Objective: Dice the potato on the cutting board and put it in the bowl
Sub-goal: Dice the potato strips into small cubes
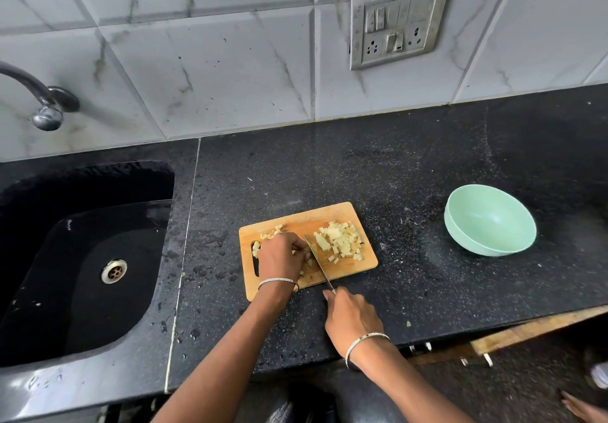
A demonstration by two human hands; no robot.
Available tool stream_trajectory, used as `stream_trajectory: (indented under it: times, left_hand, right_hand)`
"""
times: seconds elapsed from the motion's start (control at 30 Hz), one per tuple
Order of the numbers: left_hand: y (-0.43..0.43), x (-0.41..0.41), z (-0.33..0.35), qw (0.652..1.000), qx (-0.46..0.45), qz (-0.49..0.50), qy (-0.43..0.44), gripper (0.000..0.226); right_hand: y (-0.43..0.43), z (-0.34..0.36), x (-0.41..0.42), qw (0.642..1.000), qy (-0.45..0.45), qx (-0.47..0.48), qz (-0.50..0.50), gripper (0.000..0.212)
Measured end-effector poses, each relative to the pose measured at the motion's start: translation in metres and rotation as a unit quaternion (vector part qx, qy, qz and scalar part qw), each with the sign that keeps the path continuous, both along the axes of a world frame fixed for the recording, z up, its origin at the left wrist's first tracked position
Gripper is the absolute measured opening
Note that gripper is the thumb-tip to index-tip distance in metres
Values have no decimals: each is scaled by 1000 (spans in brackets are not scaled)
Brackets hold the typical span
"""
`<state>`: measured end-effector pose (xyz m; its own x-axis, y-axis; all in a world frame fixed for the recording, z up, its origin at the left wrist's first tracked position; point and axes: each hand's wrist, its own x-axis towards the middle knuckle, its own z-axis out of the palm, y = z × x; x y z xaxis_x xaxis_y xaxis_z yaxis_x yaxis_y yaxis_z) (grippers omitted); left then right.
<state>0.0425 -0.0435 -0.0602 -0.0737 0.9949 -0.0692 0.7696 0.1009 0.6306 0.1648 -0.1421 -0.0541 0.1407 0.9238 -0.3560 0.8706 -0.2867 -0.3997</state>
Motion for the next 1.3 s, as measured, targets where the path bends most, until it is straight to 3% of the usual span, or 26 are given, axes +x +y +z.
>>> stream_trajectory:
  times: [0.33, 0.6, 0.7, 0.83, 1.1, 1.3]
  left_hand:
    - [1, -1, 2, 1000, 5, -9, 2, 11]
    - [-3, -3, 2, 1000, 15, -4, 8, 16]
    - [-8, -3, 3, 999, 37, -11, 18, 19]
    - [-17, -3, 5, 996, 82, -3, 44, 21]
    - [-33, 4, 0, 998, 52, -9, 37, 16]
    - [-34, 8, -2, 998, 49, -8, 40, 15]
  right_hand:
    - [-11, -6, 34, 997, 71, -24, 6, 36]
    - [6, -13, 30, 992, 121, -17, -8, 47]
    - [7, -15, 33, 977, 201, -32, -59, 49]
    - [2, -8, 34, 900, 383, -122, -168, 47]
    - [3, -14, 32, 774, 549, -211, -235, 45]
    - [4, -21, 34, 610, 682, -331, -231, 43]
